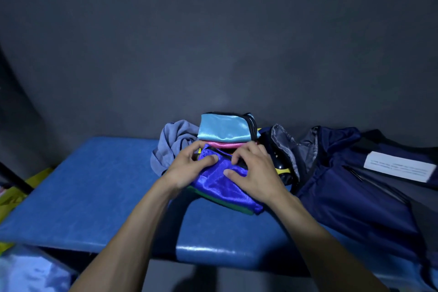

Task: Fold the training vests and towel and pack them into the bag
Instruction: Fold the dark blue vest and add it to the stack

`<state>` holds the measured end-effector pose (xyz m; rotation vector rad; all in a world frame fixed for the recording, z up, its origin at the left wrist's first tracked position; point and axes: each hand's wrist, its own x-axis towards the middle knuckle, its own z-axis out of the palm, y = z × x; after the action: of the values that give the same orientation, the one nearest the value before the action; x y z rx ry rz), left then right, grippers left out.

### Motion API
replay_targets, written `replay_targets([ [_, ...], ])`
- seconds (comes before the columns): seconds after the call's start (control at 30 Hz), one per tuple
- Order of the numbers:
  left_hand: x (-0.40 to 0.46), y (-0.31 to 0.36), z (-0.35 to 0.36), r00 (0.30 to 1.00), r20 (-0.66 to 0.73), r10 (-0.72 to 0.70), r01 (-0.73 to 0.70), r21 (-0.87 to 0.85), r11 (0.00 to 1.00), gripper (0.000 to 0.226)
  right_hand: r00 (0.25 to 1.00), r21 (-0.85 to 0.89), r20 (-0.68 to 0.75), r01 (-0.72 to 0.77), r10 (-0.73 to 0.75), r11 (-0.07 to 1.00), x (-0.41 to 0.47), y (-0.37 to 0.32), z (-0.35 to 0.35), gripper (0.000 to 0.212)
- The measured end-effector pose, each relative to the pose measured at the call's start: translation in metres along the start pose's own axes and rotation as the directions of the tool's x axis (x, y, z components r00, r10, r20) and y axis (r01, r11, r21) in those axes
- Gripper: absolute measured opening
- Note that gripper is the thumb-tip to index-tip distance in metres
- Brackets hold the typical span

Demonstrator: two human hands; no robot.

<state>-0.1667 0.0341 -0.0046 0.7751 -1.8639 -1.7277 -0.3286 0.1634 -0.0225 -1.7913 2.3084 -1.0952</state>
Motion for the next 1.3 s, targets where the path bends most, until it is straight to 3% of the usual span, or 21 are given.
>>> replay_targets([
  [0.07, -0.007, 0.015, -0.004, 0.986, 0.117, 0.118, -0.129, 0.09, 0.988, 0.017, 0.999, 0.121, 0.051, 0.008, -0.014, 0.993, 0.002, -0.002, -0.013, 0.045],
  [0.13, -0.014, 0.029, -0.005, 0.95, 0.254, 0.18, -0.213, 0.109, 0.971, 0.023, 0.969, 0.307, 0.246, -0.066, -0.013, 0.949, 0.001, -0.009, -0.029, 0.066],
  [0.2, -0.022, 0.041, -0.001, 0.905, 0.382, 0.188, -0.249, 0.118, 0.961, 0.028, 0.891, 0.453, 0.453, -0.208, -0.022, 0.867, -0.003, -0.015, -0.043, 0.077],
  [0.3, -0.029, 0.054, 0.013, 0.845, 0.508, 0.171, -0.282, 0.15, 0.948, 0.024, 0.743, 0.457, 0.667, -0.355, -0.05, 0.815, -0.016, -0.017, -0.063, 0.05],
  [0.37, -0.032, 0.058, 0.027, 0.816, 0.548, 0.181, -0.311, 0.154, 0.938, 0.024, 0.704, 0.466, 0.71, -0.429, -0.037, 0.774, -0.029, -0.015, -0.074, 0.04],
  [0.5, -0.031, 0.072, 0.059, 0.774, 0.583, 0.248, -0.381, 0.116, 0.917, 0.024, 0.745, 0.498, 0.663, -0.512, 0.073, 0.699, -0.052, -0.01, -0.107, 0.037],
  [0.63, -0.016, 0.109, 0.108, 0.72, 0.599, 0.351, -0.507, 0.109, 0.855, 0.031, 0.817, 0.502, 0.551, -0.488, 0.171, 0.714, -0.059, 0.001, -0.167, 0.024],
  [0.73, 0.01, 0.136, 0.154, 0.745, 0.471, 0.472, -0.592, 0.14, 0.794, 0.037, 0.881, 0.573, 0.384, -0.461, 0.274, 0.678, -0.065, 0.02, -0.227, 0.019],
  [0.83, 0.044, 0.136, 0.199, 0.791, 0.337, 0.51, -0.592, 0.213, 0.777, 0.024, 0.866, 0.635, 0.165, -0.46, 0.472, 0.621, -0.069, 0.058, -0.274, 0.014],
  [0.9, 0.066, 0.121, 0.227, 0.805, 0.382, 0.453, -0.586, 0.398, 0.706, 0.014, 0.799, 0.602, 0.05, -0.503, 0.599, 0.62, -0.072, 0.092, -0.289, 0.015],
  [0.97, 0.08, 0.102, 0.251, 0.782, 0.538, 0.314, -0.613, 0.573, 0.544, 0.029, 0.712, 0.587, 0.006, -0.571, 0.703, 0.574, -0.074, 0.125, -0.293, 0.02],
  [1.03, 0.086, 0.09, 0.268, 0.729, 0.684, 0.015, -0.646, 0.681, 0.344, 0.046, 0.637, 0.603, 0.014, -0.62, 0.771, 0.502, -0.075, 0.152, -0.287, 0.019],
  [1.1, 0.087, 0.082, 0.275, 0.682, 0.698, -0.218, -0.657, 0.716, 0.237, 0.042, 0.594, 0.628, 0.082, -0.654, 0.8, 0.421, -0.075, 0.173, -0.276, 0.015],
  [1.23, 0.084, 0.084, 0.267, 0.588, 0.757, -0.286, -0.692, 0.653, 0.308, 0.019, 0.547, 0.752, 0.258, -0.631, 0.796, 0.189, -0.07, 0.196, -0.25, 0.027],
  [1.3, 0.084, 0.089, 0.264, 0.561, 0.764, -0.319, -0.681, 0.645, 0.347, 0.014, 0.56, 0.776, 0.259, -0.606, 0.787, 0.176, -0.07, 0.203, -0.235, 0.029],
])
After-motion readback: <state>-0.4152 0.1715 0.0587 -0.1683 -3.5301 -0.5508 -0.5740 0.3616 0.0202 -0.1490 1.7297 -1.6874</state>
